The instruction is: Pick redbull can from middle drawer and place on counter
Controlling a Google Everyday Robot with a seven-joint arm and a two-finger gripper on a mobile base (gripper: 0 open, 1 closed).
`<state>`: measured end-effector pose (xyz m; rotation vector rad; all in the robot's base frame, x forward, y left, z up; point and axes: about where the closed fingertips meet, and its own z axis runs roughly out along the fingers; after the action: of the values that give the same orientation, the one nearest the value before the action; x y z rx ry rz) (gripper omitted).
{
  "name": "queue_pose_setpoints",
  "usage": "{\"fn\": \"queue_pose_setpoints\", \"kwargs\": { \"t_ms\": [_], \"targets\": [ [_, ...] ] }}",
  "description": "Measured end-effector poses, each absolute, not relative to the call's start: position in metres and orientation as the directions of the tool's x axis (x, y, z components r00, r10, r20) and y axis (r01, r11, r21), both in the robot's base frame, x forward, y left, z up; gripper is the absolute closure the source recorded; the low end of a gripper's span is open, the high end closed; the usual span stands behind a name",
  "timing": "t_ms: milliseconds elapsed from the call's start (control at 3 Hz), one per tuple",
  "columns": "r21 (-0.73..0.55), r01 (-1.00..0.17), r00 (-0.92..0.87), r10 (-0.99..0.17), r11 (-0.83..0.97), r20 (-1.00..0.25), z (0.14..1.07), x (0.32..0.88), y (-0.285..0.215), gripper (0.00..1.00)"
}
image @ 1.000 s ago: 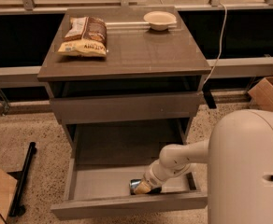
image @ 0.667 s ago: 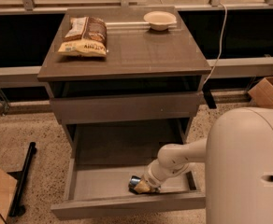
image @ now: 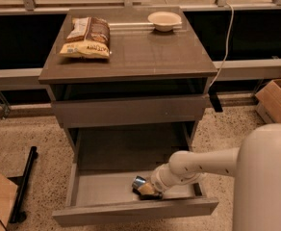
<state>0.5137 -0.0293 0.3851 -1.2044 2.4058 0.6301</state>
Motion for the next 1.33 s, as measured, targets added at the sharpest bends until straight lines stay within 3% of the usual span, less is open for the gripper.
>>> {"fn": "queue_pose_setpoints", "kwargs": {
  "t_ms": [667,1000,1333],
  "targets": [
    [0.123,-0.845,-0.447,-0.564,0.520,-0.694,0.503,0.511,-0.053,1.00],
    [0.029,-0.833,-0.416,-0.592,0.553,-0.691,0.594,0.474,-0.089,1.00],
    [-0.021,-0.801,-0.465,-0.643,0.599,-0.609,0.634,0.453,-0.117,1.00]
  ]
}}
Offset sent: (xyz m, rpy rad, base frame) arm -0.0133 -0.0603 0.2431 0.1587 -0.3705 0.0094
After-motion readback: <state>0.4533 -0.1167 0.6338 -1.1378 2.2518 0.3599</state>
